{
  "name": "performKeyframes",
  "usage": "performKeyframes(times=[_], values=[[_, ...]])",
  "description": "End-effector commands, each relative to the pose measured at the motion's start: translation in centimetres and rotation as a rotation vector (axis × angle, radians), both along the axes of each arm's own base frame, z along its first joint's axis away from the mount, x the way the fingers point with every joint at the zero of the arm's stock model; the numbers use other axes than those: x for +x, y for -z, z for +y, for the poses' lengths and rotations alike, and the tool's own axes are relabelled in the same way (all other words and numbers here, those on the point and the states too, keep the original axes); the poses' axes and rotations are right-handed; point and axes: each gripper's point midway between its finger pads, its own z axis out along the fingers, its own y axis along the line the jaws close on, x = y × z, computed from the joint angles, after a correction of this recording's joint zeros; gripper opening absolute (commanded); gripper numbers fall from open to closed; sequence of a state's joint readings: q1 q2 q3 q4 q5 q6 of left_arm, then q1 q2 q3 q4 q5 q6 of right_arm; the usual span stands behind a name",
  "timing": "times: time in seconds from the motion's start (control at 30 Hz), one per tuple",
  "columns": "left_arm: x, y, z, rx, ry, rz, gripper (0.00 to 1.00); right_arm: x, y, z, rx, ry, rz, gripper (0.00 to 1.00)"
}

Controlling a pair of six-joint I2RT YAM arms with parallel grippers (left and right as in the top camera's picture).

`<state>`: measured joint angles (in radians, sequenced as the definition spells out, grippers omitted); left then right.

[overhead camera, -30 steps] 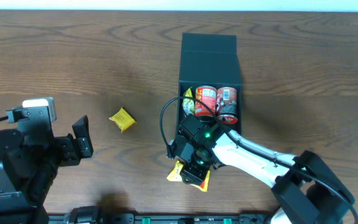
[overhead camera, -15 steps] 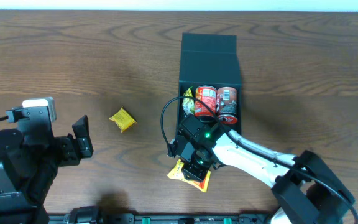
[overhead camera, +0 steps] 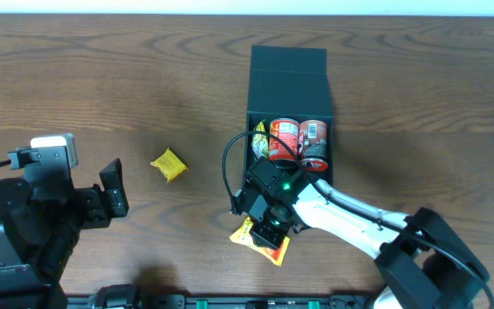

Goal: Pack container
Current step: 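Grasp the orange Julie's Peanut Butter wrapper with the right gripper, then lift the wrapper and carry it into the box's left side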

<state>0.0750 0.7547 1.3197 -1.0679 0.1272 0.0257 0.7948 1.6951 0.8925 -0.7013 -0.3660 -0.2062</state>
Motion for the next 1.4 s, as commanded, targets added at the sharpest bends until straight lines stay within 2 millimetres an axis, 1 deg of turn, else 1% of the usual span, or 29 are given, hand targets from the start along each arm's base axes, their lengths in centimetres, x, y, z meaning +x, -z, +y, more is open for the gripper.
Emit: performKeyframes(times=[0.0, 0.43, 0.5, 0.63, 0.87, 1.0, 1.07, 1.37], values=[[0.1, -0.1, 0.2, -0.002, -0.013, -0.002, 0.95, -0.1, 0.4, -0.3, -0.014, 0.022, 0.015, 0.36], [0.2, -0.2, 0.2, -0.002, -0.013, -0.005, 0.95, 0.4, -0.1, 0.2, -0.004, 0.042, 0.008, 0.31], [0.2, -0.2, 0.2, -0.002, -0.013, -0.005, 0.95, 0.4, -0.1, 0.2, -0.005, 0.046, 0.010, 0.32], [0.2, -0.2, 0.2, -0.002, -0.013, -0.005, 0.95, 0.5, -0.3, 0.4, -0.004, 0.046, 0.010, 0.31], [0.2, -0.2, 0.2, -0.002, -0.013, -0.005, 0.95, 1.6, -2.0, 1.6, 0.022, 0.046, -0.010, 0.28], [0.2, -0.2, 0.2, -0.002, -0.013, -0.005, 0.95, 2.2, -2.9, 2.2, 0.036, 0.046, -0.023, 0.30], [0.2, -0.2, 0.2, -0.001, -0.013, -0.005, 0.96, 2.5, -3.3, 2.5, 0.042, 0.045, -0.028, 0.28], [0.1, -0.1, 0.2, -0.001, -0.013, -0.005, 0.95, 3.9, -5.4, 4.3, 0.099, 0.077, -0.051, 0.27]])
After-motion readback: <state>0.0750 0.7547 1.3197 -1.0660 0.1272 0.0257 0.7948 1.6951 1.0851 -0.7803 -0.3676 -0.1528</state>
